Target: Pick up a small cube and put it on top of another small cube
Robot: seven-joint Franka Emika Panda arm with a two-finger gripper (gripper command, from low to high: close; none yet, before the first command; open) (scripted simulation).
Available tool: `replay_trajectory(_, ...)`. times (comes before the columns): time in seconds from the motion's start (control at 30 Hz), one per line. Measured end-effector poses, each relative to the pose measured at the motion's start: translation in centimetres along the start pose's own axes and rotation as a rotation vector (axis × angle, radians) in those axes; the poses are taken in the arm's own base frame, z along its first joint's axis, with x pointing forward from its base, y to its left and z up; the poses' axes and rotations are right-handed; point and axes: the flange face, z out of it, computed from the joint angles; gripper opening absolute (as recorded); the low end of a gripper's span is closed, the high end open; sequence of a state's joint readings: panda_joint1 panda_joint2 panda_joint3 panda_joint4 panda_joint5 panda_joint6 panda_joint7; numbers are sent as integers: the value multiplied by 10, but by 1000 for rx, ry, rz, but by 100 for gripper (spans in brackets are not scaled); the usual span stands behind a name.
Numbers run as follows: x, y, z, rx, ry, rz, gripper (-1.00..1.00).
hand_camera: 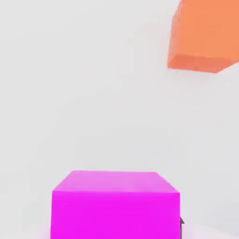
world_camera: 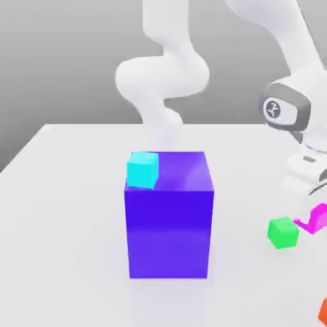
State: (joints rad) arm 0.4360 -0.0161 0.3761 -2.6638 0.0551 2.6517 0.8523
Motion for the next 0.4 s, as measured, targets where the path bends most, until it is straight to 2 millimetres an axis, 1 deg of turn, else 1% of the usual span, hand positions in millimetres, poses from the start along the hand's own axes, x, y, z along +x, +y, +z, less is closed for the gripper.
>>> replay_trajectory(0.07, -22, 10, 1, -10, 9, 0, -100)
replay_trajectory(0.13, -26, 16, 13, -14, 14, 11, -100)
replay_trajectory(0.27, -27, 18, 52, -16, 16, 14, -100)
replay_trajectory(0.3, -28, 19, 61, -15, 16, 12, 100)
replay_trajectory(0.4, -28, 19, 61, -15, 16, 12, 100)
